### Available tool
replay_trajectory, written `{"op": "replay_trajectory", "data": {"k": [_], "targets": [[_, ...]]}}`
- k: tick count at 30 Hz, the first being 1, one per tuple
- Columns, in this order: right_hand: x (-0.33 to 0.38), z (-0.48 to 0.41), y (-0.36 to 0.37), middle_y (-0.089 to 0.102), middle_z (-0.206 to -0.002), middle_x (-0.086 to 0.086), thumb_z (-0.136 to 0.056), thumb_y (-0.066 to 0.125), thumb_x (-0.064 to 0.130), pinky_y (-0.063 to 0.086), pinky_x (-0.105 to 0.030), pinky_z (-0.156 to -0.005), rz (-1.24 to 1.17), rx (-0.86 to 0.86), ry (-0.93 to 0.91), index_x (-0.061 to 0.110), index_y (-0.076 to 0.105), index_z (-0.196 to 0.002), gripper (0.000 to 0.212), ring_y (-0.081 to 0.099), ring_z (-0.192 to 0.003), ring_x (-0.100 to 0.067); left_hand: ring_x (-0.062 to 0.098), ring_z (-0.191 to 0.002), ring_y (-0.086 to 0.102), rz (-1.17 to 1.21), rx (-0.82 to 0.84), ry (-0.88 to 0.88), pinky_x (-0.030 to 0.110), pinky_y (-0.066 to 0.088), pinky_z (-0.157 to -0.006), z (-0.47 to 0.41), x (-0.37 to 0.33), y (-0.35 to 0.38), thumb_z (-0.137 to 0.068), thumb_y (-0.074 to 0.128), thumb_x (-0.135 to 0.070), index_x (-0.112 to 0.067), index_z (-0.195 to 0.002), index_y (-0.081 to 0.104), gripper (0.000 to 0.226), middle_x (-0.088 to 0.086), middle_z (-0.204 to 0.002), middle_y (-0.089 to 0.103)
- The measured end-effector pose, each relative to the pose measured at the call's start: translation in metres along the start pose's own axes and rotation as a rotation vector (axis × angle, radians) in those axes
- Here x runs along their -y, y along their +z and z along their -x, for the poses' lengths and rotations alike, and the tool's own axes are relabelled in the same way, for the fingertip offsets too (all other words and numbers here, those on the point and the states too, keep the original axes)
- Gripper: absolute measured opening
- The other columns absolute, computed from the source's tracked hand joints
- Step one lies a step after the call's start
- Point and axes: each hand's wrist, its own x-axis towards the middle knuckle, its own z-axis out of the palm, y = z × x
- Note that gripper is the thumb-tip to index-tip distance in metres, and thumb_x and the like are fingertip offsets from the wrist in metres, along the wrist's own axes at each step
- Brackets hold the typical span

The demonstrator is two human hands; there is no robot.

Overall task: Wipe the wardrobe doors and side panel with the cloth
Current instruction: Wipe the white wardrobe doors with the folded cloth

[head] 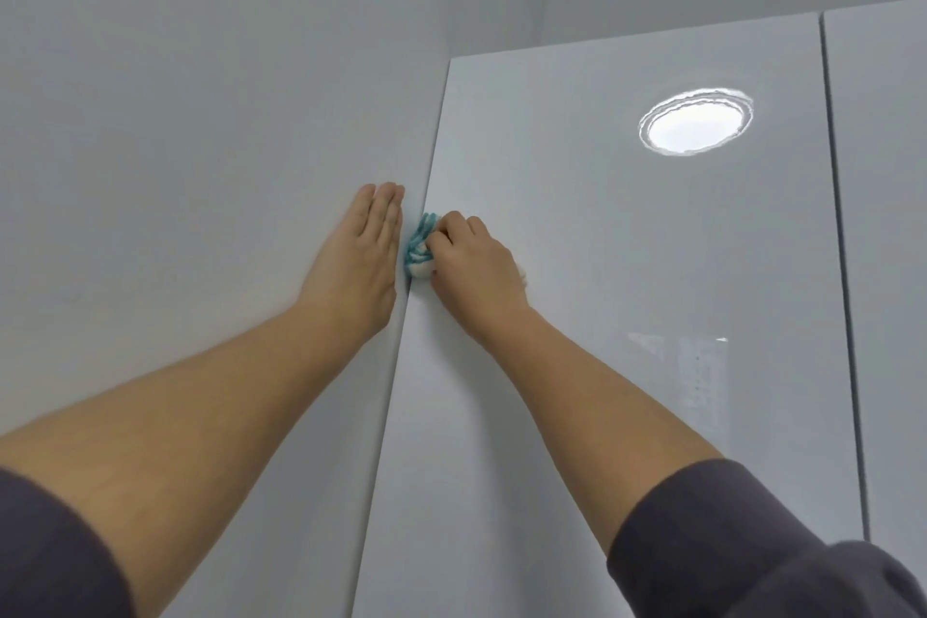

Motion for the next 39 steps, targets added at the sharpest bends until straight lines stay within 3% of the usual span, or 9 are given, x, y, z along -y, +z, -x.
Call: {"op": "replay_trajectory", "data": {"k": [8,13,20,28,30,39], "targets": [[-0.03,0.039,-0.022,0.063,-0.085,-0.003,-0.059,0.079,0.006,0.034,-0.023,-0.04,-0.037,0.1,-0.297,0.011,0.068,-0.078,0.022,0.054,-0.066,-0.024,0.042,-0.146,-0.008,-0.03,-0.022,-0.002,0.051,-0.003,-0.12,0.002,0.001,0.001,-0.1,0.008,-0.03,0.015,-0.144,-0.011,0.065,0.032,-0.155,-0.012],[-0.066,0.064,-0.058,0.064,-0.092,-0.002,-0.067,0.076,0.011,0.036,-0.025,-0.042,-0.027,0.154,-0.317,0.011,0.068,-0.085,0.019,0.054,-0.068,-0.026,0.042,-0.146,-0.006,-0.02,-0.02,0.007,0.052,-0.001,-0.119,0.007,-0.003,0.003,-0.099,0.007,-0.028,0.015,-0.144,-0.01,0.065,0.031,-0.156,-0.01],[-0.114,0.1,-0.106,0.064,-0.098,0.001,-0.072,0.071,0.008,0.029,-0.023,-0.045,0.078,0.17,-0.181,0.012,0.066,-0.091,0.02,0.054,-0.072,-0.025,0.042,-0.147,-0.005,0.011,-0.005,0.049,0.053,0.001,-0.119,0.022,-0.018,-0.003,-0.099,0.006,-0.028,0.014,-0.145,-0.007,0.064,0.031,-0.156,-0.008],[-0.15,0.143,-0.156,0.063,-0.098,-0.001,-0.077,0.06,0.012,0.033,-0.022,-0.045,0.14,0.142,0.011,0.01,0.066,-0.093,0.016,0.055,-0.075,-0.026,0.043,-0.147,-0.002,0.018,0.001,0.093,0.053,0.001,-0.119,0.033,-0.024,-0.005,-0.1,0.009,-0.028,0.014,-0.145,-0.003,0.063,0.032,-0.156,-0.005],[-0.156,0.154,-0.164,0.063,-0.098,-0.002,-0.075,0.067,0.008,0.034,-0.022,-0.045,0.158,0.119,0.07,0.009,0.066,-0.093,0.018,0.056,-0.077,-0.027,0.043,-0.146,-0.003,0.009,0.005,0.105,0.054,0.0,-0.119,0.038,-0.026,-0.001,-0.1,0.009,-0.028,0.015,-0.145,-0.004,0.063,0.032,-0.156,-0.005],[-0.117,0.188,-0.155,0.061,-0.104,-0.008,-0.073,0.074,0.005,0.04,-0.026,-0.05,0.152,-0.052,0.472,0.007,0.065,-0.096,0.024,0.055,-0.085,-0.03,0.047,-0.145,-0.003,-0.031,0.002,0.14,0.055,-0.001,-0.119,0.047,-0.023,0.004,-0.099,0.009,-0.024,0.018,-0.143,-0.005,0.062,0.036,-0.153,-0.007]]}}
